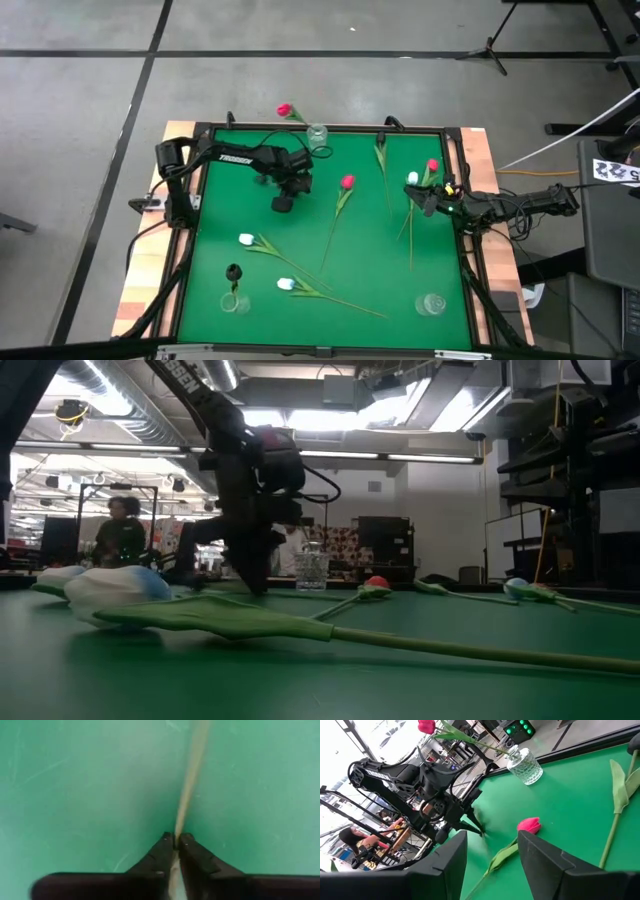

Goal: Sort flowers into vase by color
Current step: Put the left black flower into the bottom left transparent vase

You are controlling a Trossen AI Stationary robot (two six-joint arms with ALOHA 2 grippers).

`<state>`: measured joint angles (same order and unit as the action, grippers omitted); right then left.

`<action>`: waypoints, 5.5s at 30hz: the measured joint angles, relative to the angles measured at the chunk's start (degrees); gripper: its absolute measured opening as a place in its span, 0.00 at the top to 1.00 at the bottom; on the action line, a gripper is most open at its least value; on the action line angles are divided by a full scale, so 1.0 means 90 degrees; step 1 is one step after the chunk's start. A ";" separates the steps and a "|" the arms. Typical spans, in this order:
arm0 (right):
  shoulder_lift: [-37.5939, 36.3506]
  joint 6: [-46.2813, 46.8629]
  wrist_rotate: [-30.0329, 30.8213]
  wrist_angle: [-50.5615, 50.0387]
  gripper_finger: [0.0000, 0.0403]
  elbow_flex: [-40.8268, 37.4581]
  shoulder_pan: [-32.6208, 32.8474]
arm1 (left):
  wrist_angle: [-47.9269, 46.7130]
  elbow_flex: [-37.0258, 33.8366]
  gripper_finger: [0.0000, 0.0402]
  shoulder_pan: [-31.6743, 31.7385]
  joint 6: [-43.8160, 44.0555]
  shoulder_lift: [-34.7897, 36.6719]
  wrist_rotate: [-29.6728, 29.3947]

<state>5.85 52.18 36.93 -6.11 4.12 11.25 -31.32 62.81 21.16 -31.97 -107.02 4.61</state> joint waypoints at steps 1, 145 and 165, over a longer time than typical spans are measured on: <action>0.0002 -0.0001 -0.0002 0.0001 0.56 0.0000 -0.0001 | -0.0107 0.0053 0.97 -0.0028 0.0015 0.0005 -0.0068; 0.6522 -0.2831 -0.7113 -0.1163 0.73 0.6545 -0.3461 | 0.1250 0.4519 0.99 -0.2848 -0.8295 -0.0039 -0.3753; 0.6505 -0.2831 -0.7101 -0.1202 0.95 0.6552 -0.3453 | 0.1220 0.4519 0.93 -0.2841 -0.7944 -0.0044 -0.3586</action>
<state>64.40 26.70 -26.98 -16.93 63.09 -19.84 -20.34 103.48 -4.40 -103.47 -107.42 -27.67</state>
